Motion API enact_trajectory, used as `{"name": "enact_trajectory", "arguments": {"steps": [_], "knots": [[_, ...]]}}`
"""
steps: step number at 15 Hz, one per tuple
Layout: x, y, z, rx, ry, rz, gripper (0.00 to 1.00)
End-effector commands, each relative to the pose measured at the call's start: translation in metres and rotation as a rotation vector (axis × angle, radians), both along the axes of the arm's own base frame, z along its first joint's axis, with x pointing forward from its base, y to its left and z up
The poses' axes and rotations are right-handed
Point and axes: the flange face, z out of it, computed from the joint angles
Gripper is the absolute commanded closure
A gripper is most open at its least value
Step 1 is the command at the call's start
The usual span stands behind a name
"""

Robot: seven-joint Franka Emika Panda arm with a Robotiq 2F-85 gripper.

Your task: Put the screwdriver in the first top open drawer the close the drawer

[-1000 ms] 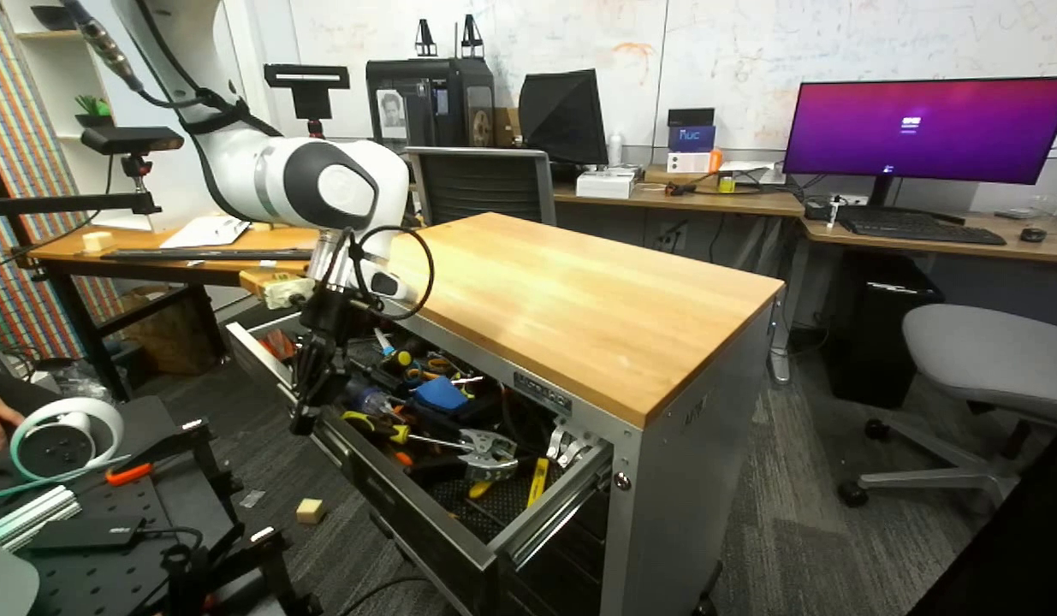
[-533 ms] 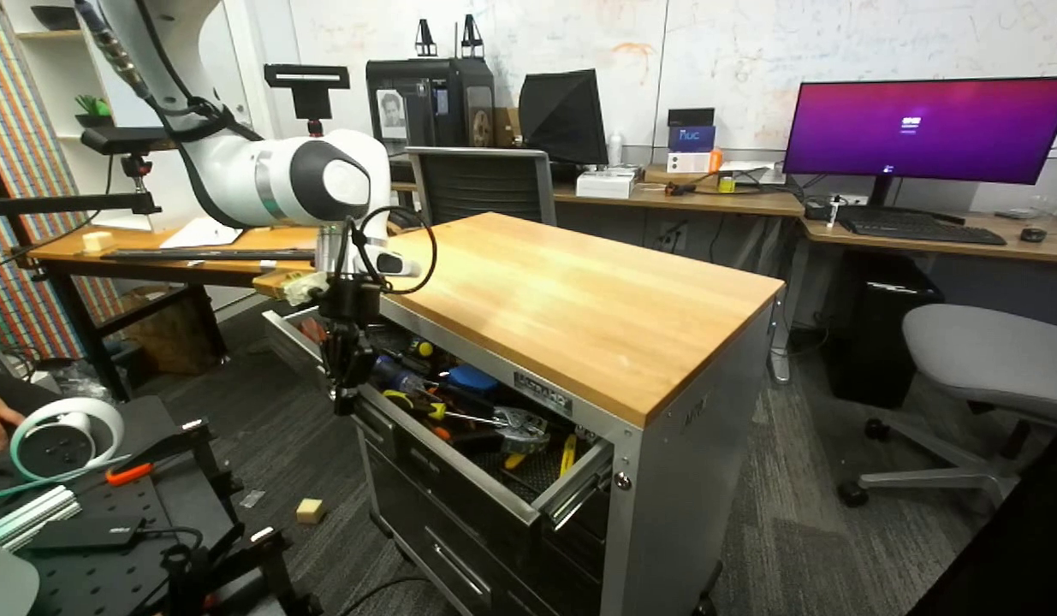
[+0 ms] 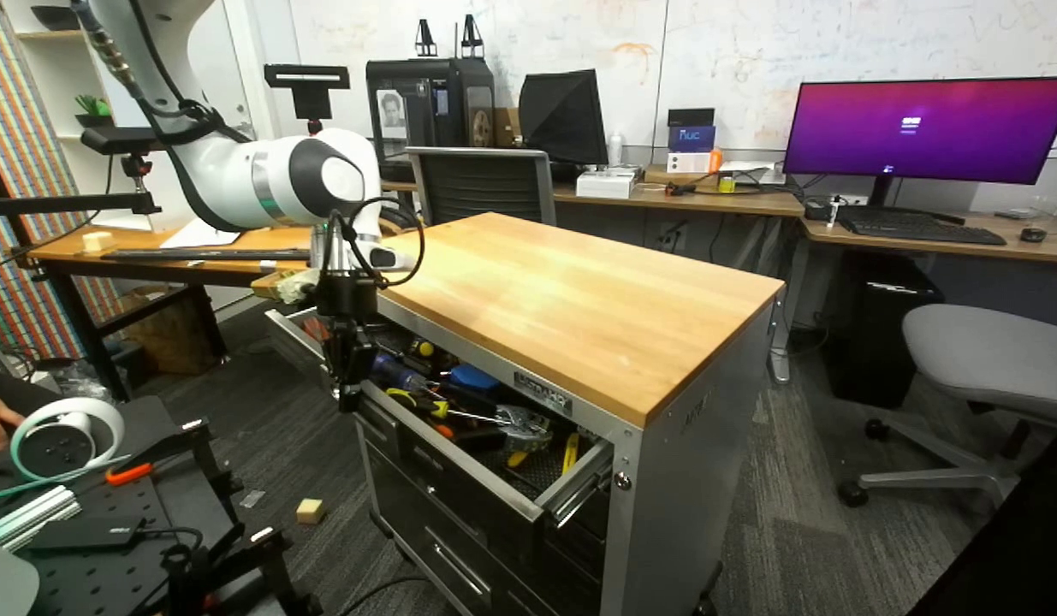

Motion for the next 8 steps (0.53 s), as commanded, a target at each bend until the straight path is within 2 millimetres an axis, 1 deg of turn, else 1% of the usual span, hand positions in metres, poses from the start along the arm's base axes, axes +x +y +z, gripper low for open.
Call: {"name": "enact_trajectory", "arguments": {"steps": [1, 3, 4, 5, 6, 7, 8], "knots": [[0.025, 0.006, 0.007, 0.006, -0.117, -0.015, 1.0], [0.024, 0.003, 0.009, -0.007, -0.129, -0.046, 1.0], [0.021, 0.005, 0.012, -0.011, -0.135, -0.048, 0.94], [0.02, 0.006, 0.017, -0.024, -0.13, -0.049, 0.98], [0.018, 0.007, 0.02, -0.039, -0.098, -0.043, 0.96], [0.014, 0.007, 0.024, -0.047, -0.06, -0.029, 0.99], [0.01, 0.006, 0.028, -0.054, -0.029, -0.026, 1.0]]}}
